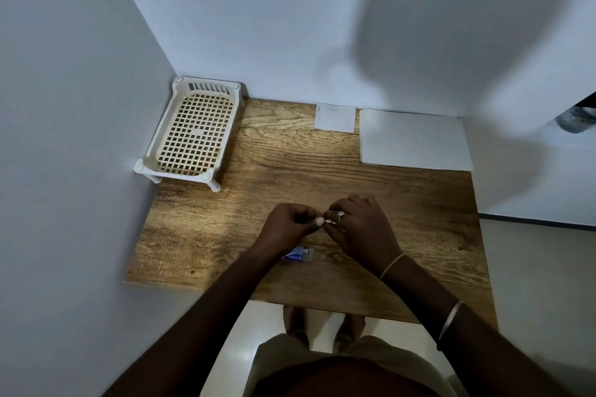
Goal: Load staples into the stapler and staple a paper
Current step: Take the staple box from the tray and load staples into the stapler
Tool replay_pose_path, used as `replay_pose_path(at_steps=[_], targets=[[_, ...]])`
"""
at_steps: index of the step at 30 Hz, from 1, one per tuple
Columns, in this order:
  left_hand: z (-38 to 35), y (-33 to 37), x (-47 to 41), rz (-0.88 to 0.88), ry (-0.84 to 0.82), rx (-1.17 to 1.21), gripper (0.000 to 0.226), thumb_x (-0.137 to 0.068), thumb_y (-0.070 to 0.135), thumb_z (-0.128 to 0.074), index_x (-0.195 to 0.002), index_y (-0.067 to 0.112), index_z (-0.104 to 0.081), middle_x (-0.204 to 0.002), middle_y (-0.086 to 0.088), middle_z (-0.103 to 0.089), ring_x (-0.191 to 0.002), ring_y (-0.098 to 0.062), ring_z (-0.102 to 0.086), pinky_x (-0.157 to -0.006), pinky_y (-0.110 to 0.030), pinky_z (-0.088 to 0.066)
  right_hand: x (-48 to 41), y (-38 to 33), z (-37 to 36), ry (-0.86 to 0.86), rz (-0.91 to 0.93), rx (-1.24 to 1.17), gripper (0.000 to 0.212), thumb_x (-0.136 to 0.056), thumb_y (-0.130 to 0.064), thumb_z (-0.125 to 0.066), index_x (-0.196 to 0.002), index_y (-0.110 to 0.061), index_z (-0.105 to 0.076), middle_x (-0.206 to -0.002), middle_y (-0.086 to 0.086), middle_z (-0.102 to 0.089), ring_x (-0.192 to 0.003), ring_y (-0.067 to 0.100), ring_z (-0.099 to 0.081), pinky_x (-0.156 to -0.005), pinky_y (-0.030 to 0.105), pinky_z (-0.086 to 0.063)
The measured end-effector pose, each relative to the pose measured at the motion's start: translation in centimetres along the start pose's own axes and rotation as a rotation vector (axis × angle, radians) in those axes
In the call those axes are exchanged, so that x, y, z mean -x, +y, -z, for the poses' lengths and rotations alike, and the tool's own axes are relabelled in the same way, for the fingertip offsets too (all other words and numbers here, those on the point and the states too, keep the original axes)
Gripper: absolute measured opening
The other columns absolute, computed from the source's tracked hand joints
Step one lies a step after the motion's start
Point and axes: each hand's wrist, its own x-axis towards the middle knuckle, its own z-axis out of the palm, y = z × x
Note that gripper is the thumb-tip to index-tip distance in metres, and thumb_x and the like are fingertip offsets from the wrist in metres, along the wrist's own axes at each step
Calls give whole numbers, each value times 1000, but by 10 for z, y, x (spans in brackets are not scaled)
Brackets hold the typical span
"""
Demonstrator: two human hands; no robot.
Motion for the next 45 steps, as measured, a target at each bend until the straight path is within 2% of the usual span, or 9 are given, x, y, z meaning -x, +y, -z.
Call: replay_pose_path(at_steps=[3, 6, 10, 13, 22, 28, 37, 45], targets=[[3, 2, -1, -60, 96, -184, 29, -83, 25, -83, -111, 19, -77, -93, 5, -78, -85, -3, -72, -79, -27, -58, -7, 2, -2, -24, -82, -34, 18, -85, -31, -74, -97, -18, -77, -96, 1, -71, -91, 24, -64, -77, 38, -44], [7, -1, -4, -148, 192, -404, 43, -77, 27, -87, -118, 23, -74, -107, 7, -70, -93, -6, -66, -79, -25, -53, -15, 6, -7, -83, -142, -75, 20, -85, -32, -74, -98, -17, -78, -99, 0, -71, -94, 24, -63, -77, 37, -44], [6, -11, -10, -269, 84, -733, 52, -79, 20, -83, -129, 21, -69, -125, 0, -64, -114, -17, -56, -93, -31, -46, -19, 8, -18, -182, -177, -61, 23, -86, -35, -72, -102, -20, -78, -101, 0, -70, -96, 24, -62, -80, 37, -44], [3, -15, -15, -326, 87, -844, 45, -84, 22, -79, -128, 21, -70, -126, 0, -66, -112, -21, -57, -93, -38, -47, -18, 8, -25, -222, -212, -59, 22, -88, -37, -70, -103, -22, -78, -101, -1, -70, -95, 23, -61, -79, 36, -46], [3, -17, -22, -390, 106, -862, 29, -86, 21, -75, -115, 19, -77, -114, -1, -74, -101, -24, -63, -83, -41, -50, -17, 6, -32, -259, -298, -145, 18, -90, -30, -67, -98, -19, -79, -96, 2, -68, -89, 22, -62, -69, 33, -48], [2, -21, -24, -371, 80, -835, 30, -82, 24, -80, -112, 18, -77, -111, -1, -74, -99, -23, -63, -83, -41, -49, -17, 5, -34, -276, -314, -187, 19, -93, -29, -64, -101, -19, -78, -96, 2, -67, -89, 20, -62, -69, 33, -49], [2, -22, -25, -397, 89, -794, 23, -82, 14, -79, -105, 14, -79, -105, -4, -75, -95, -24, -65, -81, -41, -51, -24, 6, -34, -345, -318, -174, 19, -93, -26, -62, -99, -16, -77, -94, 3, -65, -88, 22, -63, -73, 35, -51], [2, -23, -26, -389, 81, -776, 24, -81, 15, -81, -104, 13, -80, -105, -4, -75, -95, -22, -66, -80, -35, -50, -31, 4, -37, -384, -289, -83, 19, -92, -24, -60, -92, -11, -76, -91, 8, -65, -85, 27, -64, -65, 32, -39]])
